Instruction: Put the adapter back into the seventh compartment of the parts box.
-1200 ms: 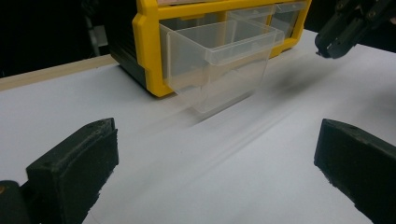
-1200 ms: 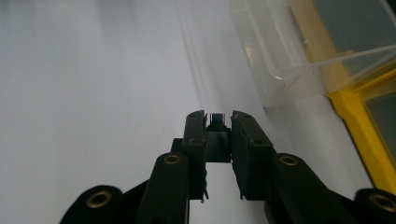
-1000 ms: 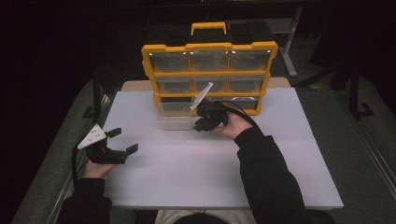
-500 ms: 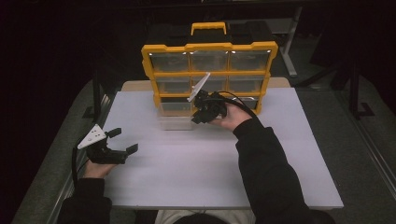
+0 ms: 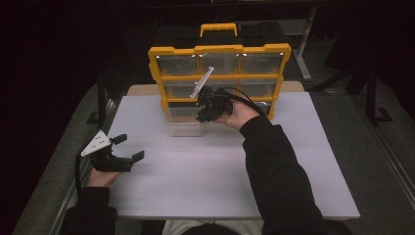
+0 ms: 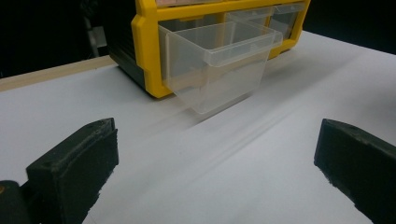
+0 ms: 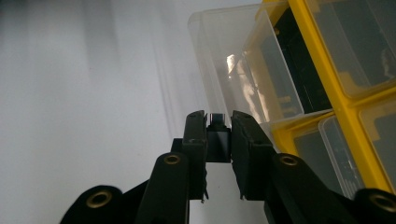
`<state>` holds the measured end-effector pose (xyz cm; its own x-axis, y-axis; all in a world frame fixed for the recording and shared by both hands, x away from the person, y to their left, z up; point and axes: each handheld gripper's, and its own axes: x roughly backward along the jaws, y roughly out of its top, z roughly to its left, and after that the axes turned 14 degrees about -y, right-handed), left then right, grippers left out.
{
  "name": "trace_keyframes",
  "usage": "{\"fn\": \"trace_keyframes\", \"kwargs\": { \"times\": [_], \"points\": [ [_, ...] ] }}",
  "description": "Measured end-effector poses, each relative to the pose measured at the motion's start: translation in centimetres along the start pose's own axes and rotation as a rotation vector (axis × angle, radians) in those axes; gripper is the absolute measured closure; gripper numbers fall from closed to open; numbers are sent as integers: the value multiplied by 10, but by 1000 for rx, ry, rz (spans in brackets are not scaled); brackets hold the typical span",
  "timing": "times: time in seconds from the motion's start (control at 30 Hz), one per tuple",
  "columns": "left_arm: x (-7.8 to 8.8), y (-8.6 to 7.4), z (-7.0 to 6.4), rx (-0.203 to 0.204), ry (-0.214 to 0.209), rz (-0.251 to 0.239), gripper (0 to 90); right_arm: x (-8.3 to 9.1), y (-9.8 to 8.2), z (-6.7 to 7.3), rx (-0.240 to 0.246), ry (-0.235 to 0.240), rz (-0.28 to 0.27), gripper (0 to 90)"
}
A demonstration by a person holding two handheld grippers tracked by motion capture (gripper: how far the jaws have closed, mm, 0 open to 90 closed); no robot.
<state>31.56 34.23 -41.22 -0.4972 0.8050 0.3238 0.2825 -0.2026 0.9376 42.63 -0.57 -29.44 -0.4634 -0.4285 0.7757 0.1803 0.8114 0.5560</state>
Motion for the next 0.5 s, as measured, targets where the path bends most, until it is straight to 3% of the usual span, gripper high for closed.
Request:
{"fn": "trace_keyframes", "kwargs": {
  "times": [0.5],
  "points": [
    [1, 0, 0, 3, 1, -6, 0, -6, 24, -5, 31, -1, 3, 750]
  ]
}}
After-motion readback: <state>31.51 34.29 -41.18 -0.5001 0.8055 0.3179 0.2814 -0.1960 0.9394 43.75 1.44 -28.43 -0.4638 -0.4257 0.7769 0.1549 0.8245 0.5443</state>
